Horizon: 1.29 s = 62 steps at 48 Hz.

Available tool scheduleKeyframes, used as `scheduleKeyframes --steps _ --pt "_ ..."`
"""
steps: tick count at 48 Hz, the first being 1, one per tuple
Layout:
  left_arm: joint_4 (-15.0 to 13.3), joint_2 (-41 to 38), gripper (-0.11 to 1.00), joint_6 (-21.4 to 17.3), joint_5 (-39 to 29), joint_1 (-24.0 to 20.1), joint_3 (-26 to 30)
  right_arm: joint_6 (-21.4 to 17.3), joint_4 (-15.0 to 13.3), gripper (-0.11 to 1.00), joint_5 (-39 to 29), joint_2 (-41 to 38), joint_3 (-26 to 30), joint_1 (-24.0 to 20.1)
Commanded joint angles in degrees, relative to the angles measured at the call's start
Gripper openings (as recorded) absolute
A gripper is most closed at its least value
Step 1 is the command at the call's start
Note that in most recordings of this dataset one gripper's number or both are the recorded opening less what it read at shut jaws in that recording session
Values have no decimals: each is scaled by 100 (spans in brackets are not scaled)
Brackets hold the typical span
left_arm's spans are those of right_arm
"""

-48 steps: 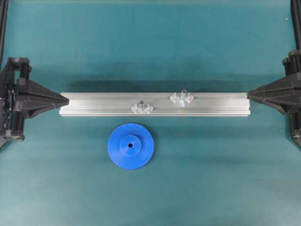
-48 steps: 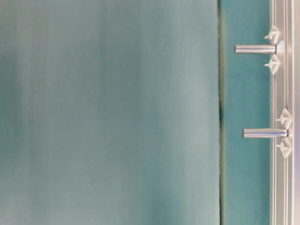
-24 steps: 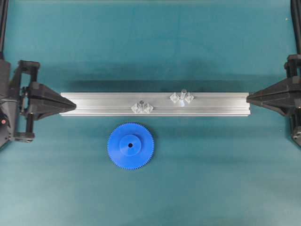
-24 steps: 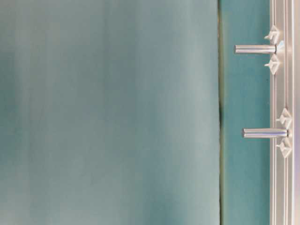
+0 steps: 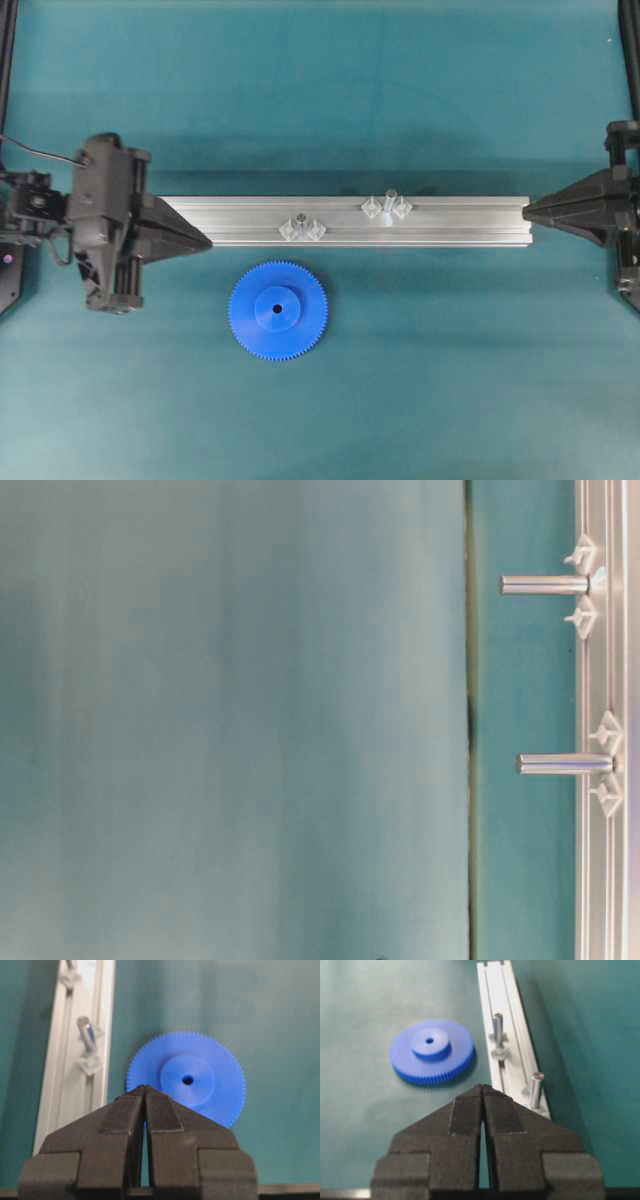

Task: Find the location of the shaft and insert the large gear.
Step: 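Move the left gripper over the blue gear's hub, then lower the open left gripper around the blue gear's hub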

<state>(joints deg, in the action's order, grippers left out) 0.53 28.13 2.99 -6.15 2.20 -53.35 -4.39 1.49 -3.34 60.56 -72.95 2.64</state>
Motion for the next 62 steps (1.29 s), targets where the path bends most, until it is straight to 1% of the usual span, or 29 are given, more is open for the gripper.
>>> scheduleKeyframes --steps 1,17,27,33,47,62 --pt "18 -211 0 18 -132 62 316 -44 9 0 26 -26 44 35" --pt "18 -1187 0 26 -396 255 923 -44 9 0 18 -26 -9 97" --pt "18 -1793 0 132 -510 316 1310 -44 9 0 26 -18 -44 132" --pt "9 -2048 0 229 -580 334 1494 -44 9 0 18 -18 -70 141" --pt "18 -2496 0 220 -800 448 1863 -44 9 0 -62 -9 -88 149" --pt "9 -2892 0 167 -1450 501 2329 -53 9 0 -237 149 -123 185"
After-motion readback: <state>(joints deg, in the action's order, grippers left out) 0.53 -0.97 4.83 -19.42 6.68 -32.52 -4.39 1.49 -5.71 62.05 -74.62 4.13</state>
